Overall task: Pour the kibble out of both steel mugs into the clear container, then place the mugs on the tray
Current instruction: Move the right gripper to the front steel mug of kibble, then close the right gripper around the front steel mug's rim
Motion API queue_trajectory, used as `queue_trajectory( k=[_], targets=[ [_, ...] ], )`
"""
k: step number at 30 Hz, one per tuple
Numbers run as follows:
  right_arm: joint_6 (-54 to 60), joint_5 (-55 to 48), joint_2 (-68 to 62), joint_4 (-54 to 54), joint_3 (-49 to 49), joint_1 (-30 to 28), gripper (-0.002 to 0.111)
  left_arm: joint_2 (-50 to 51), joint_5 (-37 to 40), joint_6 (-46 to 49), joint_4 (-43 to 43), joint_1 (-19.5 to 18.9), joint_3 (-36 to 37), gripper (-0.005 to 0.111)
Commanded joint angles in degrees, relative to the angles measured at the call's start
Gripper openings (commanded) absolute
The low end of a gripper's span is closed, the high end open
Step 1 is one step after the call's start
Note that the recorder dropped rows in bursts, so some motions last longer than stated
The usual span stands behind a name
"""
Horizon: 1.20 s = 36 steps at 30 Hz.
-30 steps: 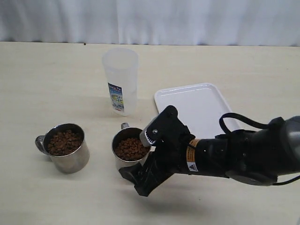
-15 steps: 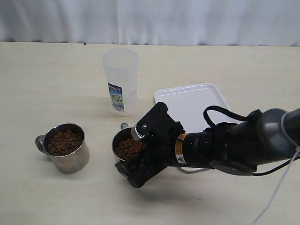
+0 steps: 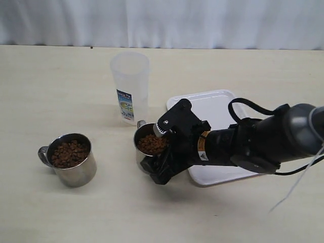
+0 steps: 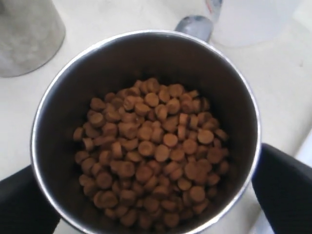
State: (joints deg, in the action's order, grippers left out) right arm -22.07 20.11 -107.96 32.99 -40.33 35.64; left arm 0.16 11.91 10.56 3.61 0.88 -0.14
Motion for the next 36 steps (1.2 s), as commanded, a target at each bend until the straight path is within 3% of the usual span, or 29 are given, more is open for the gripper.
queue_trajectory(
  k=[1, 18, 31, 36],
  targets=[
    [0.87, -0.23, -0.15, 3.16, -0.08, -2.74, 0.086, -0.16, -0.68, -0.12, -0.02, 0.48, 0.14, 0.000],
    [0.63, 15.14, -1.17, 22.98, -0.30, -13.14, 0.086, -0.16, -0.68, -0.12, -0.02, 0.48, 0.14, 0.000],
    [18.22, 16.27, -5.10, 20.77, -0.65, -13.80, 0.086, -0.16, -0.68, -0.12, -0.02, 0.48, 0.14, 0.000],
    [21.20, 24.12, -8.28, 18.84, -0.93, -15.04, 0.083, -0.16, -0.68, -0.12, -0.02, 0.48, 0.14, 0.000]
  ],
)
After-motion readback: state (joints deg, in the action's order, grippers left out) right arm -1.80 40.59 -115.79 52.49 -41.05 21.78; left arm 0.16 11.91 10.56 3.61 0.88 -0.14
